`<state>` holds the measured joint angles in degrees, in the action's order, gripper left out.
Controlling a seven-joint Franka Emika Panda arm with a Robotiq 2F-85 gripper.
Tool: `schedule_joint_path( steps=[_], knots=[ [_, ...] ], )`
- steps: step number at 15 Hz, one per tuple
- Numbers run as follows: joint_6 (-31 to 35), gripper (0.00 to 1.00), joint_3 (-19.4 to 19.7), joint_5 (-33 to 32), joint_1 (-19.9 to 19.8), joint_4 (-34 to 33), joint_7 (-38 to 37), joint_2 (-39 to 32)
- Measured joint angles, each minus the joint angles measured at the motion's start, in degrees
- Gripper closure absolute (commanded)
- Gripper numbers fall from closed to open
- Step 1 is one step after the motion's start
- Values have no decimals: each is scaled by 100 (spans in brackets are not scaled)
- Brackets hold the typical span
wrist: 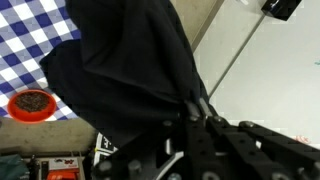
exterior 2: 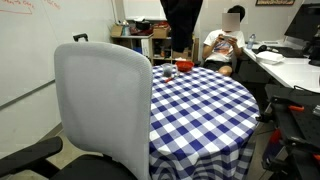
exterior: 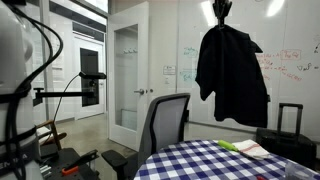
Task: Put the black cloth on the table
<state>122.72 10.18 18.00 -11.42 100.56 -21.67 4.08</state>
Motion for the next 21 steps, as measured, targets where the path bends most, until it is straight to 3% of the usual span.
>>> schedule_joint_path(
  steps=[6,9,15,21],
  knots=[
    [746,97,-441,-11,356,1664,-244,71],
    [1034,97,-671,-9,615,2105,-374,-248],
    [1186,98,-761,-40,829,2177,-465,-1277],
    [1203,98,-736,-409,992,1614,-684,-2537]
  ],
)
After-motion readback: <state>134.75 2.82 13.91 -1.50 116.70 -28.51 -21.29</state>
